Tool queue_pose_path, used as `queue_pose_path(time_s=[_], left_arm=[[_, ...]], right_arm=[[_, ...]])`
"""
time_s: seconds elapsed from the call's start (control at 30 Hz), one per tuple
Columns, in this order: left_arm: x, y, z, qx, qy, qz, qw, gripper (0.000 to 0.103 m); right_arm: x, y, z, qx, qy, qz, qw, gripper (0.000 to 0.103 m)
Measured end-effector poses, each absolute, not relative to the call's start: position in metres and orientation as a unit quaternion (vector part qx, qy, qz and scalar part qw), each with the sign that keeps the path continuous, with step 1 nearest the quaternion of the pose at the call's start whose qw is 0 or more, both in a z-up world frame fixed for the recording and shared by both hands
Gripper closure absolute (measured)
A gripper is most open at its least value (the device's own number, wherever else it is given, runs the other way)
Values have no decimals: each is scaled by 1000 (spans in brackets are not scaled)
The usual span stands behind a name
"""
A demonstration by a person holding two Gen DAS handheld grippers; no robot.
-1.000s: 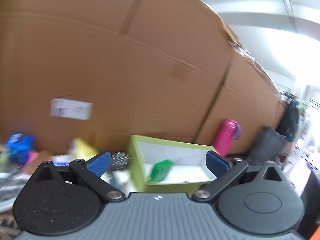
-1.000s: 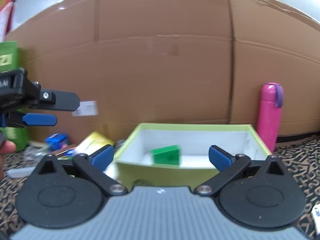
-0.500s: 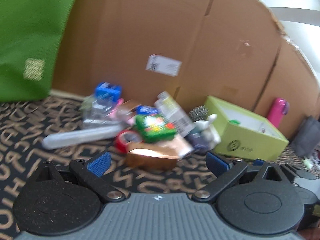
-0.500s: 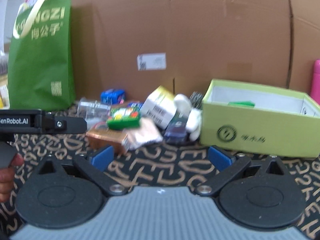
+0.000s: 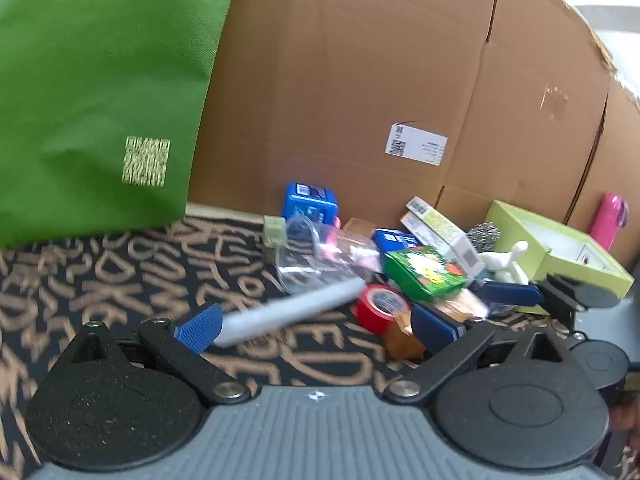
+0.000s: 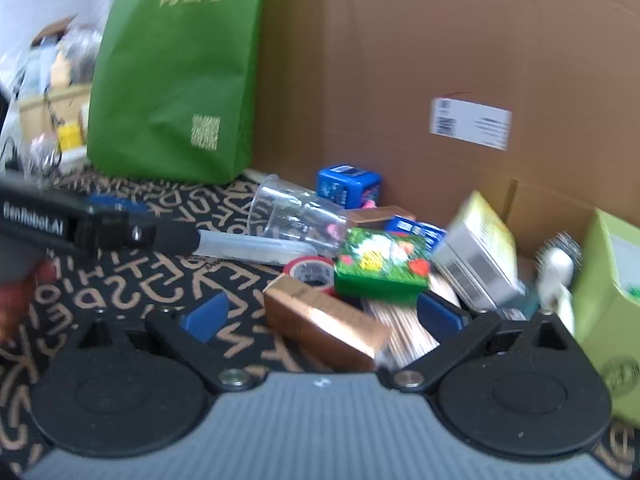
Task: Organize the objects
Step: 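Grasp the clear plastic tube with the left tool while the right tool grasps the brown box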
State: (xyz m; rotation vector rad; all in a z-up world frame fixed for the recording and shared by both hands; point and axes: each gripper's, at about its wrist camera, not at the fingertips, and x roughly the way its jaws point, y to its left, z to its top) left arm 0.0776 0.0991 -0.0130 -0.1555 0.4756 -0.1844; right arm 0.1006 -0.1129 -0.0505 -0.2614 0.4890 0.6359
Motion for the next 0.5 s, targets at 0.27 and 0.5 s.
queue_pose_path(time_s=[0.27,0.5], left_arm=[[125,97,-29,-4,276,-127,953,22],[135,92,-39,-10,307,-130,943,74]], right_arm=[[82,-125,-55,-75,292,317,899,72],[43,-134,-52,-34,305,304,902,80]])
